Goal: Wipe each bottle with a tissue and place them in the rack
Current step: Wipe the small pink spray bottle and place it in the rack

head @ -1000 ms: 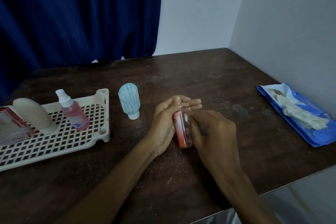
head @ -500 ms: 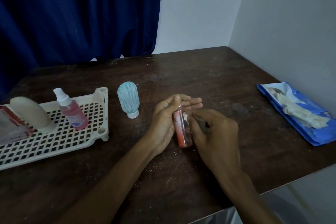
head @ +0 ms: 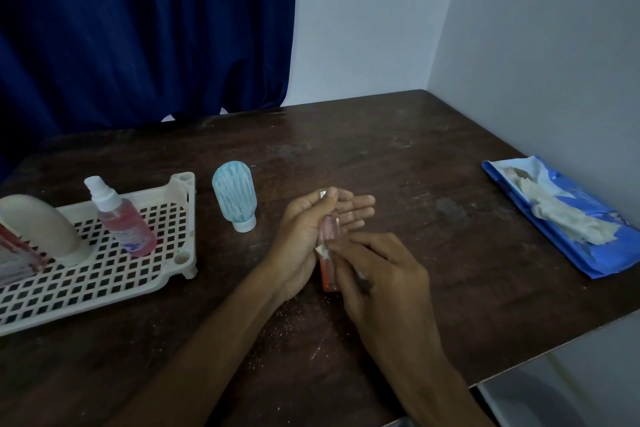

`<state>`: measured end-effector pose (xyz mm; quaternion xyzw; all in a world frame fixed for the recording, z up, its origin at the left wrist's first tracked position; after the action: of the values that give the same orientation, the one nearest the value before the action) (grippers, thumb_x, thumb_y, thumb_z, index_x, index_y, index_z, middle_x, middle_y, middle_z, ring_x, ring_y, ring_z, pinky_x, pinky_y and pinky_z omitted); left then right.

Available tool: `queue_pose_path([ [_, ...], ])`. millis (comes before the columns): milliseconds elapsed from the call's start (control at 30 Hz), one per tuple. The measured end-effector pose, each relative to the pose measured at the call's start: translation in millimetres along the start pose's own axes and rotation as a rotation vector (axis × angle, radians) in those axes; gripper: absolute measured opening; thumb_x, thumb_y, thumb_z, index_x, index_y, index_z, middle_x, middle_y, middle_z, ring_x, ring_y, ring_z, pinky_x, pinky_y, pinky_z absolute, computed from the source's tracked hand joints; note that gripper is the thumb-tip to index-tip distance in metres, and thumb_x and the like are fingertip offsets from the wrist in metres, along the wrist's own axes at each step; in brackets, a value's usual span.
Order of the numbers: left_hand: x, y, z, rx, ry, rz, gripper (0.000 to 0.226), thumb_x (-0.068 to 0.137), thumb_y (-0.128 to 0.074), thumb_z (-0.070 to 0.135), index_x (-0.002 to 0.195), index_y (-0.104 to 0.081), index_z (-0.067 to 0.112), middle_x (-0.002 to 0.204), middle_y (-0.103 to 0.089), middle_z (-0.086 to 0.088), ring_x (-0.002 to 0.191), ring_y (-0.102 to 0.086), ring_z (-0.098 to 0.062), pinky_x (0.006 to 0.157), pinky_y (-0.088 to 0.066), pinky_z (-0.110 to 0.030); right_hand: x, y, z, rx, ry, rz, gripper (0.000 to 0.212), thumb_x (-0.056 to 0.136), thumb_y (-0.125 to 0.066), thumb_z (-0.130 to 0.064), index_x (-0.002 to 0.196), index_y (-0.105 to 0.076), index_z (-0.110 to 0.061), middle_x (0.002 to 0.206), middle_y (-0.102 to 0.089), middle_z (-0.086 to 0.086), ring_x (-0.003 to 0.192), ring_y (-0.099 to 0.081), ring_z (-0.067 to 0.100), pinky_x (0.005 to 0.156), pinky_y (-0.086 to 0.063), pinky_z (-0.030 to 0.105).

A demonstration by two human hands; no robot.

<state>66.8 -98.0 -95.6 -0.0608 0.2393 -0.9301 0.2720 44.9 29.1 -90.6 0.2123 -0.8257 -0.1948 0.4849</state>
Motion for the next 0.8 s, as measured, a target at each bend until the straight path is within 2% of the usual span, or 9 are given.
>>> queue_pose_path([
  [233,1.8,1.6,2.0,-0.046,-0.041,0.026,0.029,0.104,-0.043,0.02,0.098,-0.065,0.003,0.111,-0.072,-0.016,0.102,-0.069,-0.024,0.097,-0.054,-0.035,1.4,10.2,11.8,0.098,-0.101,-0.002,0.019,0.082,-0.076,-0.002,0.095,-0.078,-0.015,0.094,-0.073,-0.007,0.087,-0.066,0.004,0.078,-0.053,0.022],
  [333,-1.4,1.3,2.5,-0.049,-0.068,0.007,0.03,0.105,-0.041,0.022,0.103,-0.065,0.003,0.114,-0.072,-0.016,0.106,-0.068,-0.023,0.1,-0.052,-0.036,9.8,9.1,10.1,0.136,-0.12,0.009,0.016,0.083,-0.076,-0.003,0.094,-0.077,-0.015,0.091,-0.073,-0.01,0.086,-0.066,0.0,0.078,-0.053,0.022],
  [433,-2.8,-2.8,2.5,-0.067,-0.066,-0.044,0.034,0.106,-0.037,0.023,0.113,-0.061,0.0,0.122,-0.069,-0.017,0.112,-0.066,-0.024,0.095,-0.055,-0.034,23.2,7.8,9.2,0.162,-0.133,0.051,0.014,0.087,-0.073,-0.005,0.095,-0.076,-0.016,0.088,-0.073,-0.01,0.081,-0.067,0.002,0.073,-0.055,0.025],
  [533,-2.4,-3.2,2.3,-0.053,-0.059,-0.058,0.038,0.107,-0.035,0.025,0.121,-0.057,-0.003,0.128,-0.067,-0.015,0.119,-0.064,-0.024,0.095,-0.055,-0.033,27.3,5.1,5.3,0.129,-0.089,0.063,0.009,0.089,-0.07,-0.012,0.094,-0.076,-0.016,0.086,-0.073,-0.006,0.079,-0.066,0.005,0.073,-0.052,0.02],
  [633,-1.3,-2.1,0.6,-0.064,-0.057,-0.038,0.036,0.106,-0.035,0.024,0.118,-0.058,-0.002,0.127,-0.067,-0.015,0.12,-0.063,-0.026,0.103,-0.051,-0.038,17.7,5.1,5.2,0.073,-0.05,0.008,0.008,0.087,-0.072,-0.01,0.091,-0.077,-0.015,0.085,-0.072,-0.006,0.08,-0.065,0.008,0.074,-0.048,0.014],
  [700,-0.1,-1.9,-0.2,-0.066,-0.052,-0.038,0.036,0.106,-0.036,0.024,0.117,-0.059,-0.001,0.127,-0.067,-0.015,0.121,-0.063,-0.028,0.107,-0.047,-0.041,13.1,9.2,10.7,0.063,-0.053,0.005,0.006,0.086,-0.071,-0.01,0.086,-0.077,-0.013,0.083,-0.073,-0.005,0.078,-0.065,0.008,0.073,-0.049,0.017],
  [800,0.3,-2.7,0.6,-0.073,-0.049,-0.068,0.035,0.107,-0.035,0.024,0.116,-0.059,0.0,0.127,-0.067,-0.017,0.118,-0.064,-0.028,0.102,-0.051,-0.039,18.4,12.0,18.9,0.079,-0.105,0.032,0.01,0.083,-0.074,0.0,0.078,-0.073,-0.009,0.076,-0.071,-0.001,0.072,-0.066,0.009,0.07,-0.05,0.02],
])
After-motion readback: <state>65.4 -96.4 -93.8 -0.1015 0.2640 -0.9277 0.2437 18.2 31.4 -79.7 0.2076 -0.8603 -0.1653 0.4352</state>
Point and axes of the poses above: each hand's wrist, its own x-axis towards the middle knuckle, its own y-axis out of the back of the hand, z = x × y, the point moved 3 cm from there along x, towards the middle knuckle
